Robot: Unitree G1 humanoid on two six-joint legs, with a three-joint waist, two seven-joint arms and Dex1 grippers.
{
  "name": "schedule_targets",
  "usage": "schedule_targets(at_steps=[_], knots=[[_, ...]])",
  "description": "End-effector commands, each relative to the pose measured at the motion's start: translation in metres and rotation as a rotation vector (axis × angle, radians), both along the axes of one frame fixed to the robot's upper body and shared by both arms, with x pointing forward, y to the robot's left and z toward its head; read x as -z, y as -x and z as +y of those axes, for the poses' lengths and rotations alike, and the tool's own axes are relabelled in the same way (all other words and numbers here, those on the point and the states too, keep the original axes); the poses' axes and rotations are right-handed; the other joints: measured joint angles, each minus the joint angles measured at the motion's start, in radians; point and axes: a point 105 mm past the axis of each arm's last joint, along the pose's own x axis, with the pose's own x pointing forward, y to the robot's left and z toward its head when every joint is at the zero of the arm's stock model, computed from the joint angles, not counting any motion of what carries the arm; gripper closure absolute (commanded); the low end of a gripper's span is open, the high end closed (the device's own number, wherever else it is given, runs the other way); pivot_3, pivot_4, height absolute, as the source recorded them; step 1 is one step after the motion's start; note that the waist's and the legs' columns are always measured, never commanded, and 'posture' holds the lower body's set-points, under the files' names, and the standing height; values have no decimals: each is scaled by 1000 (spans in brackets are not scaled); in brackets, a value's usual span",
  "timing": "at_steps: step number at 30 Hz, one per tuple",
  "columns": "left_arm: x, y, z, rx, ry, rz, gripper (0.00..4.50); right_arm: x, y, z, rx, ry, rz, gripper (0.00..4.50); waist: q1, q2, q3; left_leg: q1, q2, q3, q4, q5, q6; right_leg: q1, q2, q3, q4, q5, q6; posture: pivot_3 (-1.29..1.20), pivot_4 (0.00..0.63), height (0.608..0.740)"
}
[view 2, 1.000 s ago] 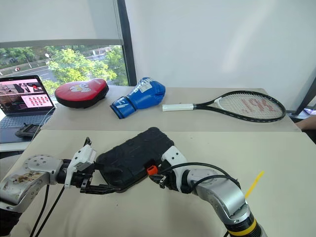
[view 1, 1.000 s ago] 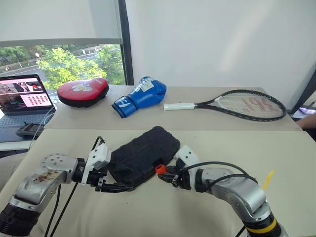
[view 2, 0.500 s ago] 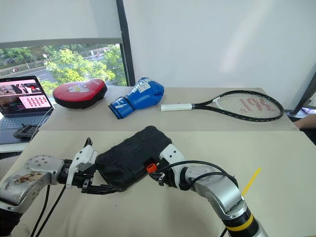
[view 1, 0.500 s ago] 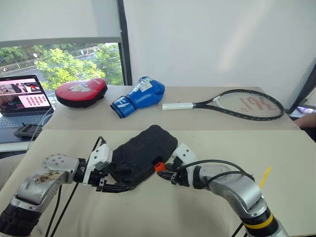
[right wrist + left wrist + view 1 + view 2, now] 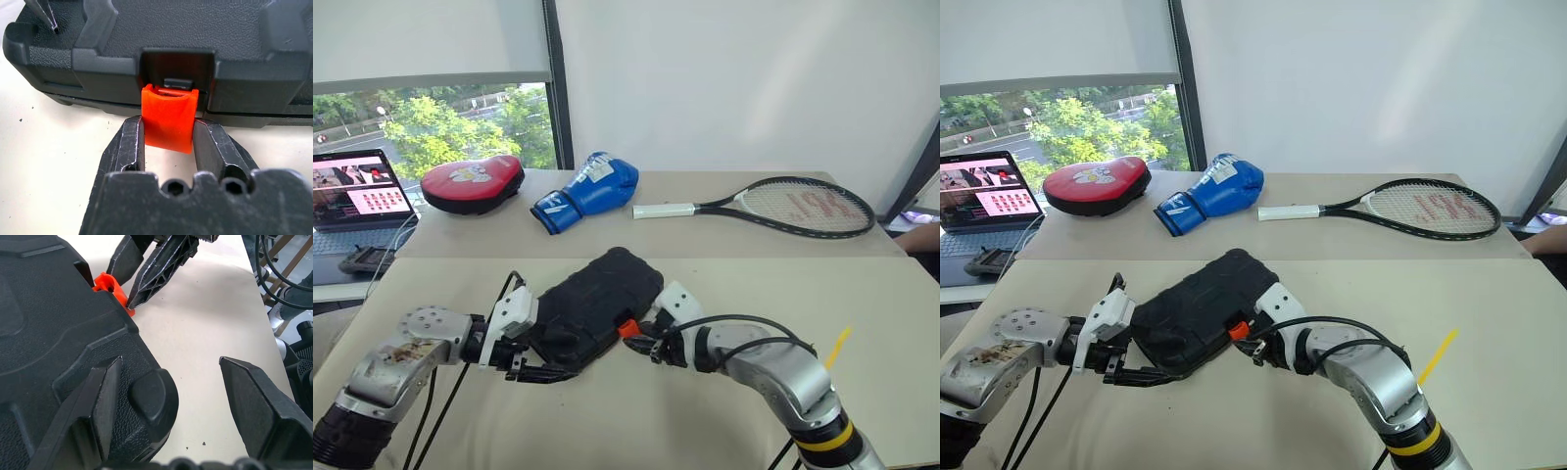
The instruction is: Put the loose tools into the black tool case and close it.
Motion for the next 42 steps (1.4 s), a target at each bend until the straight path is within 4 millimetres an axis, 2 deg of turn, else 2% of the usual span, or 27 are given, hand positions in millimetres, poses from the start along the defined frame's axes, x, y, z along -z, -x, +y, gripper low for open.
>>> schedule_targets(at_steps=[1,6,8,12,13,16,18,21,24,27,35,42], knots=[[11,6,-4,17,-30,43,1113,-30,-8,7,14,-63,-124,3372,0,0,0,0,0,0,0,0,0,0,0,0,0,0,0,0,150,740],[12,6,-4,14,-29,43,1113,-25,-11,9,18,-61,-96,3372,-1,0,0,1,0,0,0,0,0,0,0,0,0,0,0,0,150,740],[12,6,-5,11,-25,45,1113,-25,-11,10,8,-72,-85,2371,-1,0,0,1,0,0,0,-1,1,0,1,1,1,0,0,0,150,740],[12,5,-5,5,-24,45,1113,-24,-9,4,9,-63,-88,1121,-1,0,0,2,1,0,0,-1,2,1,1,1,1,1,-1,0,150,740],[12,5,-5,4,-24,44,1113,-24,-8,2,10,-60,-91,905,-1,0,0,2,1,0,0,-1,2,1,1,1,1,1,-1,0,150,740],[13,4,-4,-3,-22,42,1113,-26,4,-11,-20,-54,-67,905,3,0,0,1,0,0,0,-1,2,1,1,1,1,0,-1,0,150,740],[13,3,-4,-5,-21,41,1113,-23,11,-19,-39,-34,-37,1309,4,0,0,1,1,0,0,-1,1,1,1,0,0,0,-1,0,150,740],[13,3,-4,-6,-20,40,1113,-11,18,-27,-74,30,15,2344,4,0,0,2,0,0,0,-1,1,2,0,0,-1,0,0,0,150,740],[13,3,-4,-9,-20,35,1113,-6,18,-29,-88,67,29,3322,4,1,0,2,0,0,0,-2,3,2,0,0,-1,0,-1,0,150,740],[13,2,-4,-12,-21,32,1113,-8,10,-23,-110,75,21,4334,2,0,0,2,1,0,0,-2,4,2,0,1,-1,0,-1,0,150,740],[13,2,-5,-14,-20,29,1113,-13,-25,11,-155,64,-8,4425,1,0,0,2,0,0,0,-2,3,2,1,1,-1,0,-1,0,150,740],[15,4,-5,-16,-14,35,1113,-15,-36,16,-156,32,-31,4425,-5,0,0,3,1,0,0,-1,3,2,1,1,1,1,-1,0,150,740]])
